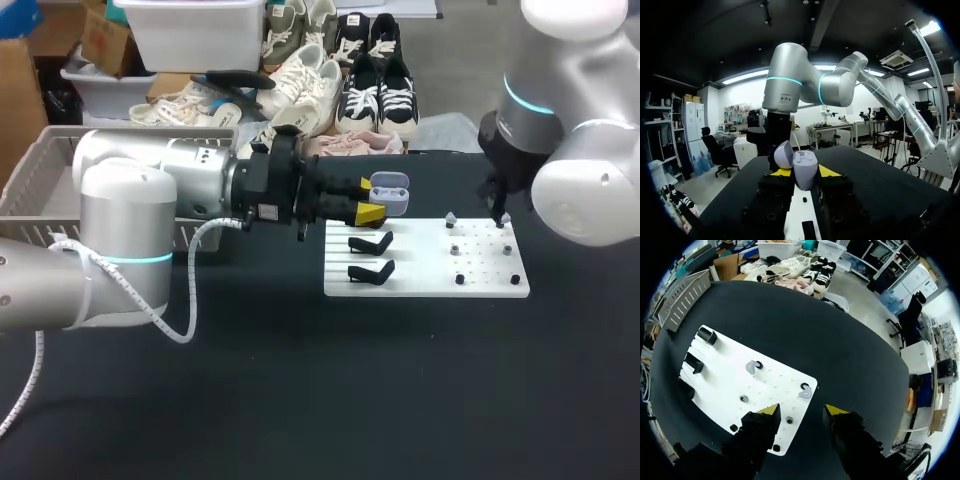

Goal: Pick up each earbud case from the left stands, insert the matching earbuds, close the lid, and place the case in the box.

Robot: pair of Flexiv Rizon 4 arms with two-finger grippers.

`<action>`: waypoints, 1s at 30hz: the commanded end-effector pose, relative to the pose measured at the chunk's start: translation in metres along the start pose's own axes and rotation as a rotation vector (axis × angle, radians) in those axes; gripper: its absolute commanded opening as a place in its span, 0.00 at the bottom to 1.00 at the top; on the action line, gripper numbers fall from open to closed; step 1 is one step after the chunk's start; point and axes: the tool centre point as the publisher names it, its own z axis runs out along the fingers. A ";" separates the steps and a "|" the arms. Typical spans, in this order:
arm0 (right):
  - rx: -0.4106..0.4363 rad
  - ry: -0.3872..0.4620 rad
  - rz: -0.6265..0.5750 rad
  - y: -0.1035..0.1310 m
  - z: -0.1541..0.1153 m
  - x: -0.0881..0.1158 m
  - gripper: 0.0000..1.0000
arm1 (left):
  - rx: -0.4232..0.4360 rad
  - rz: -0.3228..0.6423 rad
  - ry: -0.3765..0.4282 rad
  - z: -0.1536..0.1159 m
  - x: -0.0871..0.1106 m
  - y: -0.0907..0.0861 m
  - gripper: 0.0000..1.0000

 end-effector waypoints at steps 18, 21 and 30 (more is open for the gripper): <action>-0.015 0.031 -0.002 -0.002 0.021 -0.002 0.48 | -0.002 0.002 -0.001 0.000 0.000 -0.001 0.00; -0.017 0.032 -0.001 -0.002 0.023 -0.003 0.48 | -0.002 0.002 -0.001 0.000 0.000 -0.001 0.00; -0.021 0.035 0.005 -0.006 0.028 -0.006 0.45 | -0.002 0.002 -0.001 0.000 0.000 -0.001 0.00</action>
